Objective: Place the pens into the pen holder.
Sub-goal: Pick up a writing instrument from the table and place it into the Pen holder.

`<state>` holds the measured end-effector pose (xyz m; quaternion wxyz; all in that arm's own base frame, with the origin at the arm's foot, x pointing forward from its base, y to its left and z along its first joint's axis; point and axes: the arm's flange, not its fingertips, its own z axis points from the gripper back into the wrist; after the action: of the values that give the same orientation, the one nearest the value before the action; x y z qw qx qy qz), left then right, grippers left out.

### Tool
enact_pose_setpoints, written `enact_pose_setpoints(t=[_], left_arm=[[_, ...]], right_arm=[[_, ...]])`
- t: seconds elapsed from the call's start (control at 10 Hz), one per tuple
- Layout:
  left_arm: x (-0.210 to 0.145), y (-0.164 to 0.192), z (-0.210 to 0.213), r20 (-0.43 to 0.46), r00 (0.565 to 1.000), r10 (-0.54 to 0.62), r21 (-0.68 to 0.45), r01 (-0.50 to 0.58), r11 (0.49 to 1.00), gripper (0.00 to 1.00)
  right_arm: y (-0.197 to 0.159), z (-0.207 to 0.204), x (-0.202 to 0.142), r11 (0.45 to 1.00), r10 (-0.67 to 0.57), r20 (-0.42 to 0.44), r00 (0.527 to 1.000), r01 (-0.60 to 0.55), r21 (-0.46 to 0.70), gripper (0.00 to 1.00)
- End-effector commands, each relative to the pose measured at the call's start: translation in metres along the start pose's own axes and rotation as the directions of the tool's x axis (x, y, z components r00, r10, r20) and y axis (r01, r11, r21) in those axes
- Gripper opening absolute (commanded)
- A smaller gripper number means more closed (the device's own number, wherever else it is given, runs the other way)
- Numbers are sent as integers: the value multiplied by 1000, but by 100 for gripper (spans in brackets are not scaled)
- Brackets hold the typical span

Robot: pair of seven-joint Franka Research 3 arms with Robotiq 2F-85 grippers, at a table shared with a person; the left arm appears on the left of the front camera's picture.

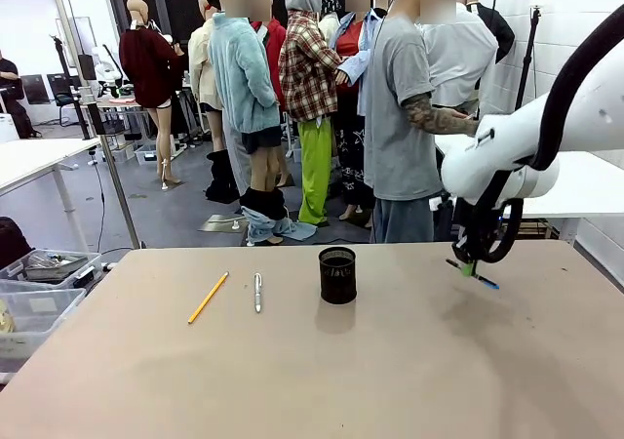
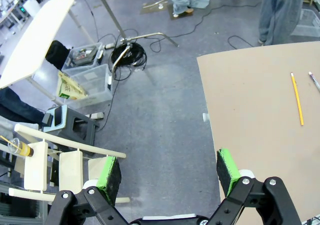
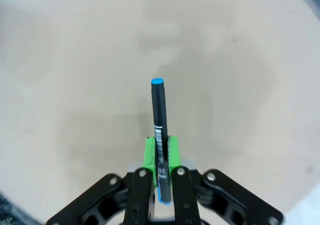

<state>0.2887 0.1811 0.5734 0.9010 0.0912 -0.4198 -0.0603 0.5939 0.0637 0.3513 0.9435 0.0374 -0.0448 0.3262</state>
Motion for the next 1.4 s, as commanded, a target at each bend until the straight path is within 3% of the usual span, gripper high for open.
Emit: enact_pose_setpoints(t=[0.0,0.1,0.2,0.4,0.5,0.6,0.8,0.9,1.3], left_arm=[[1,1,-2,7,1000,8,9,-8,1000,100],[1,1,-2,7,1000,8,9,-8,1000,100],[1,1,-2,7,1000,8,9,-8,1000,100],[1,1,-2,7,1000,8,9,-8,1000,100],[1,1,-2,7,1000,8,9,-8,1000,100],[1,1,-2,7,1000,8,9,-8,1000,100],[1,1,-2,7,1000,8,9,-8,1000,100],[1,1,-2,7,1000,8,9,-8,1000,100],[1,1,-2,7,1000,8,9,-8,1000,100]], right_arm=[[7,31,-28,964,215,205,955,-241,113,0],[12,44,-29,919,290,349,891,-361,157,0],[15,53,-26,871,295,479,827,-439,220,0],[27,59,-5,772,257,716,649,-583,252,0],[35,55,4,738,263,763,591,-632,236,0],[45,50,19,690,253,836,487,-696,197,0],[66,50,41,662,148,919,364,-727,181,0],[76,44,52,619,157,928,338,-766,174,0],[109,12,89,461,125,920,371,-843,277,0]])
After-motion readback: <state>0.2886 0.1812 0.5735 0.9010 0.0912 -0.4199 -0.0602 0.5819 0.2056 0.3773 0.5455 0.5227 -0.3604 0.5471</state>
